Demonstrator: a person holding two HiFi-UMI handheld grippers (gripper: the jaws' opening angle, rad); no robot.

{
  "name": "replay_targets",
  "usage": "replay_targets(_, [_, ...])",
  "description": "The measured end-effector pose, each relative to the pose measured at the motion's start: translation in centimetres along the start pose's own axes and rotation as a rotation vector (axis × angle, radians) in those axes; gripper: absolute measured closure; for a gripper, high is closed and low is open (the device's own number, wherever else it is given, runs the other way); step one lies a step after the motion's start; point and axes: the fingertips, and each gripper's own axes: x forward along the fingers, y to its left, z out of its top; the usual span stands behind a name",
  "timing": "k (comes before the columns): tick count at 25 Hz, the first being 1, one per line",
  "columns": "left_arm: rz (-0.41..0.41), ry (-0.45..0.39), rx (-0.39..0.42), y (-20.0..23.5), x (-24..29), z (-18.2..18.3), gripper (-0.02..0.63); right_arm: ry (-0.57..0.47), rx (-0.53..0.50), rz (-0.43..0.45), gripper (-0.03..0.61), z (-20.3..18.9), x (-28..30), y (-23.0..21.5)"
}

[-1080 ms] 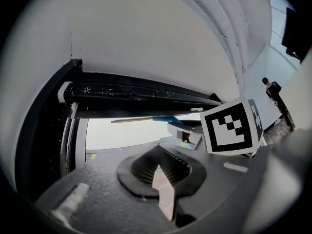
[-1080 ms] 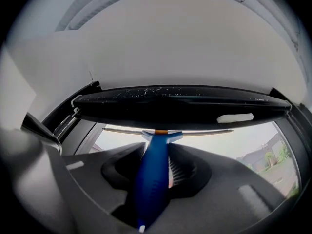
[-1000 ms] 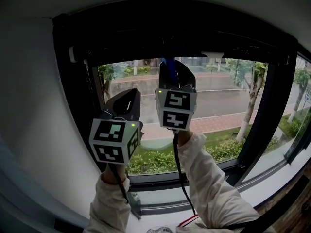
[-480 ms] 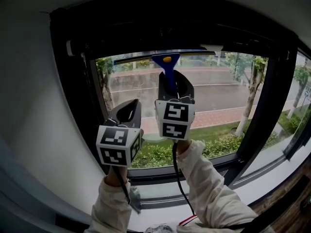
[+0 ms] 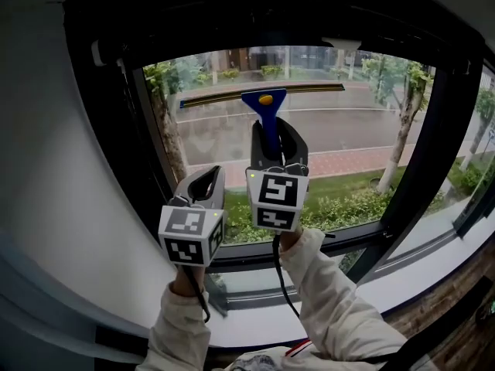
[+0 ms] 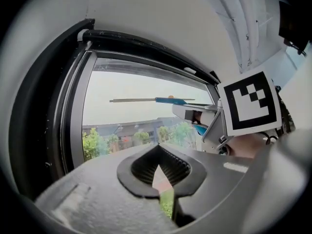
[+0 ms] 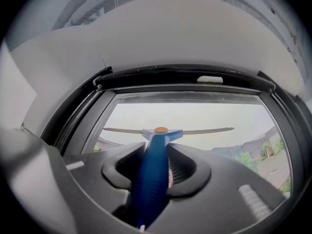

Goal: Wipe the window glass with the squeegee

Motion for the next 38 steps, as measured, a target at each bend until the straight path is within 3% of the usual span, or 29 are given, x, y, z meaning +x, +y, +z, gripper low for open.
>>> replay_targets(22, [0.041,0.016,-0.034,-1.4,-1.9,-6.5,0.615,0.134,0.01,0.012,0.43,-7.9,-4.3,0.6])
replay_targets(38, [0.044,0.096,-0.055,-2.3,-2.3,-11.3,0.615,0.231,0.031,0.02,0.43,-13.5,-7.3,1.3])
